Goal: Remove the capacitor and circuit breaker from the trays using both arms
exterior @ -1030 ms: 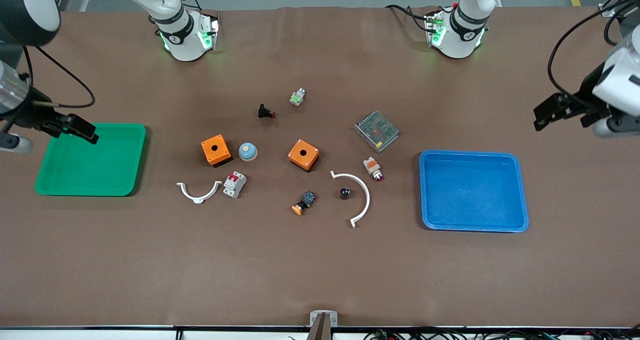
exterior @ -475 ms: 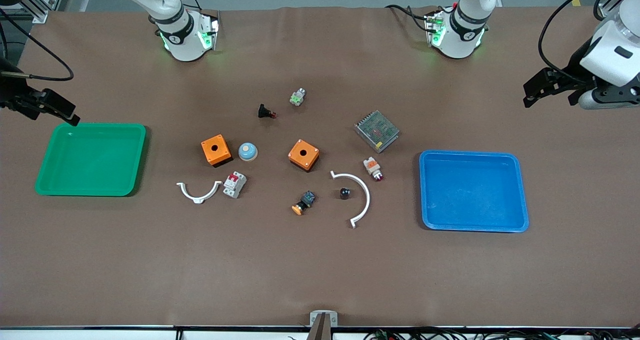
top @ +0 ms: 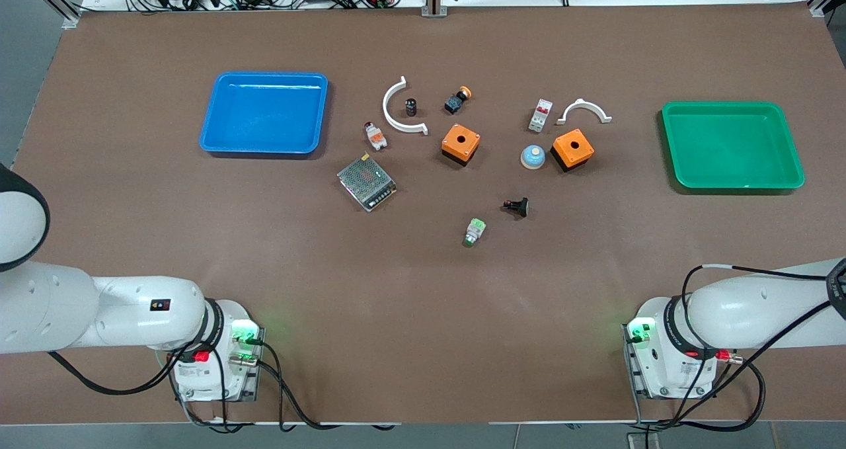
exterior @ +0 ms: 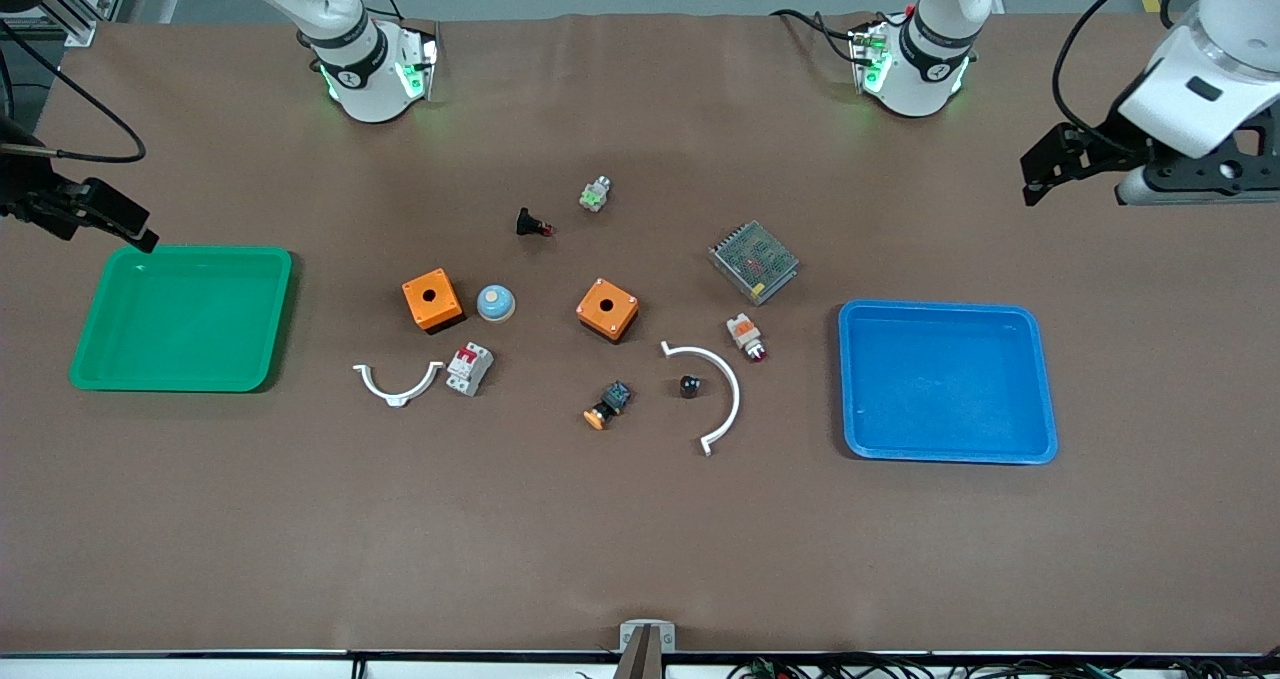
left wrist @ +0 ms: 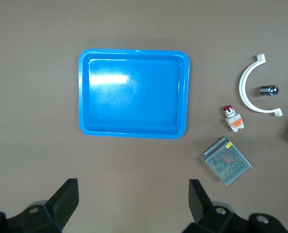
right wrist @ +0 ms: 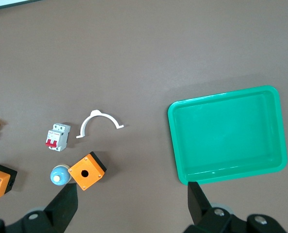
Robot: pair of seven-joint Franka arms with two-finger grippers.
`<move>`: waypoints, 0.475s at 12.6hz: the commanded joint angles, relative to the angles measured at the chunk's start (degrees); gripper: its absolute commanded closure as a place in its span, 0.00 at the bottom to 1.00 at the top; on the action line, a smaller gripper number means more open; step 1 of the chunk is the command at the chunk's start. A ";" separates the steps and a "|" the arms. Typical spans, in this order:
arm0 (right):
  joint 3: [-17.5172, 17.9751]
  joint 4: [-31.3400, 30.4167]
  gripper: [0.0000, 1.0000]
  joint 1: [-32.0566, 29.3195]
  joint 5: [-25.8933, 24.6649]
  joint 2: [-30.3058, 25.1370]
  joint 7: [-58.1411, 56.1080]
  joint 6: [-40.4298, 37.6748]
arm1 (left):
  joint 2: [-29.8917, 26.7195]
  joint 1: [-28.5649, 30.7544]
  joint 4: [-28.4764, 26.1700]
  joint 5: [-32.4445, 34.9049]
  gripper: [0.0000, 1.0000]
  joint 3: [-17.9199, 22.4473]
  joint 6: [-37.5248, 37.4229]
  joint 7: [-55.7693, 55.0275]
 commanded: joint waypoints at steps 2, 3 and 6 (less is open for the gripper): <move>6.37 1.46 0.00 -7.94 -0.14 0.48 -2.00 -0.59 | -0.62 1.39 2.28 0.45 0.00 0.11 -1.89 1.12; 10.15 1.55 0.00 -11.81 -0.06 0.48 -2.62 -0.59 | -0.44 1.65 2.46 0.27 0.00 0.20 -2.51 1.12; 11.07 1.64 0.00 -12.64 -0.05 0.31 -2.80 -0.41 | -0.17 1.48 2.46 -0.61 0.00 0.20 -5.49 0.95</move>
